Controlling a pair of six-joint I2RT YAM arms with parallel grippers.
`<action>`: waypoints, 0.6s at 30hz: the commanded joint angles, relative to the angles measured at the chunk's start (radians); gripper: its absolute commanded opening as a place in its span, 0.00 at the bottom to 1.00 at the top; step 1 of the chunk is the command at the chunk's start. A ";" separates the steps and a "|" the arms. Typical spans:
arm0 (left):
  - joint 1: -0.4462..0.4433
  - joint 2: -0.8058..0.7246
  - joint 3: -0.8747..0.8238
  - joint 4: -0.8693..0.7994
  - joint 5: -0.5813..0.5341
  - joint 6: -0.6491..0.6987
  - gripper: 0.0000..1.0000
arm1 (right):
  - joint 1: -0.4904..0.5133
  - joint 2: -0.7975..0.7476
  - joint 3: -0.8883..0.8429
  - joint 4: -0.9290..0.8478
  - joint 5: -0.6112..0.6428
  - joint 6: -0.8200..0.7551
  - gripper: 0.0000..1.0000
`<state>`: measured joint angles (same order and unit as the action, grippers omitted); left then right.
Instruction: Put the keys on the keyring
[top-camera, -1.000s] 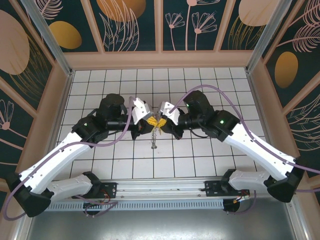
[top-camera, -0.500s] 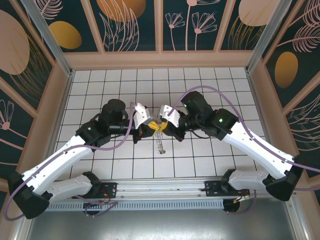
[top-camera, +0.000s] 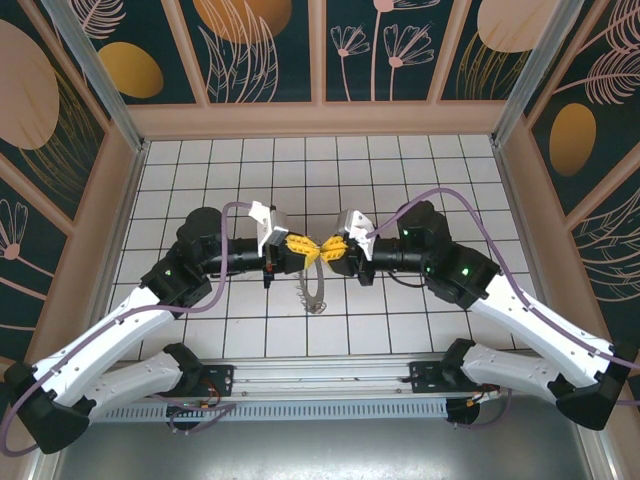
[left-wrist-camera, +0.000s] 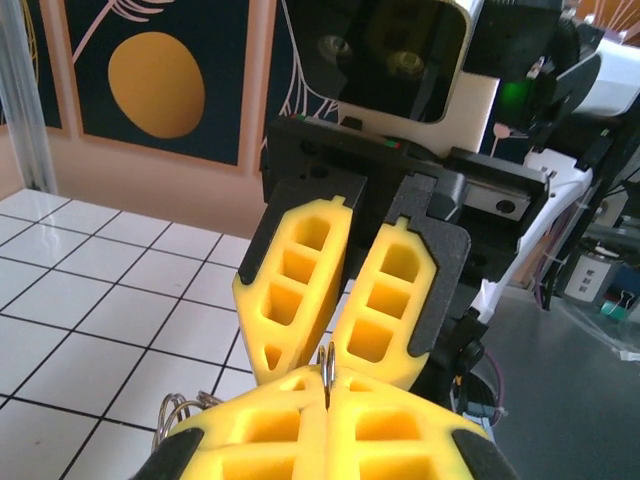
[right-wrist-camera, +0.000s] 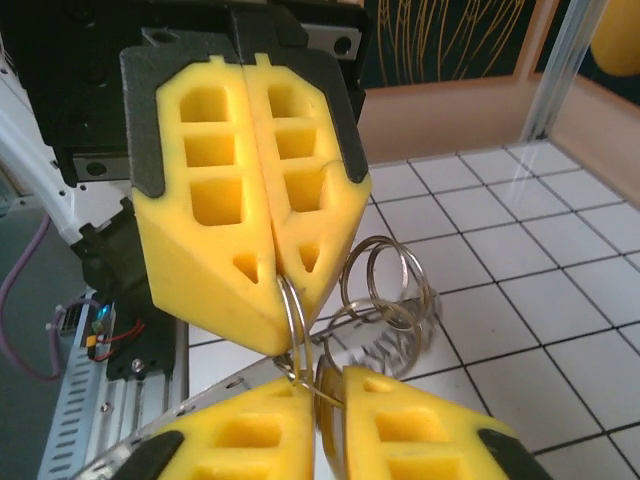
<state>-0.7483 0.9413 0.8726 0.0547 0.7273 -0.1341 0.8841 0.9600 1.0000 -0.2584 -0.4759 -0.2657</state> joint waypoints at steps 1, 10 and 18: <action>-0.006 -0.021 0.005 0.150 0.055 -0.047 0.00 | -0.002 -0.029 -0.040 0.105 0.000 0.043 0.12; -0.006 -0.048 -0.064 0.290 0.067 -0.125 0.00 | 0.000 -0.015 -0.048 0.144 -0.056 0.056 0.00; -0.006 -0.021 -0.118 0.455 0.090 -0.211 0.00 | 0.000 0.032 -0.014 0.137 -0.096 0.031 0.00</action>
<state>-0.7444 0.9142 0.7605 0.3267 0.7605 -0.2878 0.8818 0.9596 0.9668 -0.1524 -0.5373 -0.2260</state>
